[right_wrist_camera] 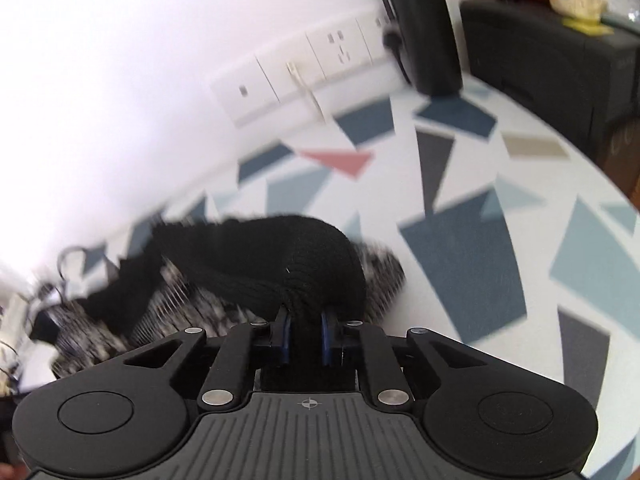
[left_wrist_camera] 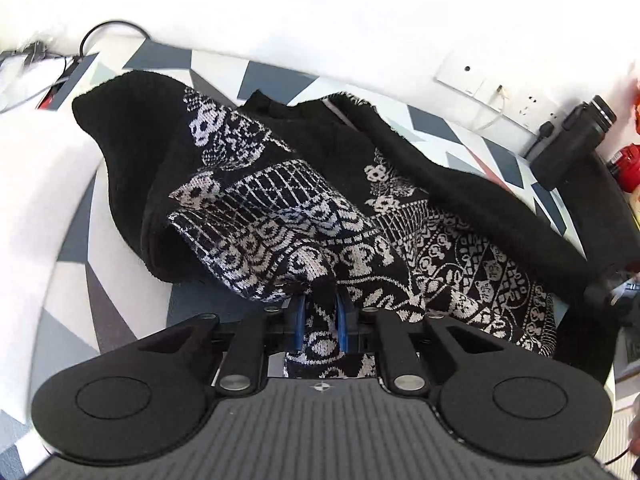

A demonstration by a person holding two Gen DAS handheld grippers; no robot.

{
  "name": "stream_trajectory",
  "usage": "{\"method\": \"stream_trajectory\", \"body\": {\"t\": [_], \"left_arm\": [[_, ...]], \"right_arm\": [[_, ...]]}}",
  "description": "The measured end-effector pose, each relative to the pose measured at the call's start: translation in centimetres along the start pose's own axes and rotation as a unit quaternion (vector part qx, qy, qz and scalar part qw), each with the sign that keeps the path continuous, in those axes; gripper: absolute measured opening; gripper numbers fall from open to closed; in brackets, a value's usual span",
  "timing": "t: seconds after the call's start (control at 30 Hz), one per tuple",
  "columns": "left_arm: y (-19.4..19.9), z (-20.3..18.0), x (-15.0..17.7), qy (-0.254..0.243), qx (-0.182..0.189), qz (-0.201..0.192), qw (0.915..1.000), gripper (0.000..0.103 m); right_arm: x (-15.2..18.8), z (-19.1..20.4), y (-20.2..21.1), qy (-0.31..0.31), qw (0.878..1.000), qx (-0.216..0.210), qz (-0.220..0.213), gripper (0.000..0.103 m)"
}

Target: Fold clothes

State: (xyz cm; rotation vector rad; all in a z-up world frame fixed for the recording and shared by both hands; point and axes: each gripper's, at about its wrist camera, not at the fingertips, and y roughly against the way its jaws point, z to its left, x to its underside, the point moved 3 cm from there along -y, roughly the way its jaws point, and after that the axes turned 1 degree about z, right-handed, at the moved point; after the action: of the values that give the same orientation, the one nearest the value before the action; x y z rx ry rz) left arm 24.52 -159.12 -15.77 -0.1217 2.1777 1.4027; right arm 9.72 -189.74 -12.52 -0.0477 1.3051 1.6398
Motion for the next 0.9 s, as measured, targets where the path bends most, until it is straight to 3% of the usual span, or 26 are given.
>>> {"method": "stream_trajectory", "body": {"t": [0.17,0.3,0.33,0.37,0.4,0.43,0.47,0.67,0.8,0.9], "left_arm": [[-0.1,1.9,0.8,0.044,-0.008,0.006,0.9990,0.016],[0.8,2.5,1.0,0.059,-0.017,-0.008,0.9981,0.016],[1.0,2.7,1.1,0.061,-0.020,-0.012,0.9978,0.016],[1.2,3.0,1.2,0.064,-0.023,-0.015,0.9976,0.016],[1.2,3.2,1.1,0.067,-0.026,-0.017,0.9973,0.016],[1.1,3.3,1.1,0.070,-0.028,-0.018,0.9970,0.016],[0.9,3.3,1.2,0.073,-0.030,-0.019,0.9967,0.016],[1.3,4.5,0.9,0.082,-0.047,-0.035,0.9949,0.015],[1.4,5.5,-0.5,0.087,-0.066,-0.054,0.9925,0.015],[1.1,6.7,-2.9,0.092,-0.079,-0.080,0.9895,0.015]], "right_arm": [[-4.3,2.5,-0.6,0.022,0.999,-0.032,-0.023,0.012],[-9.9,7.5,-0.3,0.032,0.985,-0.130,-0.106,0.012],[-11.4,8.7,-0.1,0.033,0.979,-0.155,-0.128,0.015],[-11.5,8.6,-0.5,0.032,0.980,-0.150,-0.126,0.021],[-11.1,7.9,-1.1,0.030,0.984,-0.132,-0.114,0.051],[-10.6,7.3,-1.7,0.028,0.988,-0.114,-0.102,0.088],[-10.2,6.6,-2.2,0.027,0.991,-0.095,-0.090,0.093],[-7.5,2.7,-5.6,0.016,1.000,0.016,-0.015,0.084],[-2.2,-1.2,-7.6,0.019,0.992,0.117,0.034,0.083],[-0.1,-1.7,-8.5,0.045,0.990,0.125,0.045,0.076]]}}
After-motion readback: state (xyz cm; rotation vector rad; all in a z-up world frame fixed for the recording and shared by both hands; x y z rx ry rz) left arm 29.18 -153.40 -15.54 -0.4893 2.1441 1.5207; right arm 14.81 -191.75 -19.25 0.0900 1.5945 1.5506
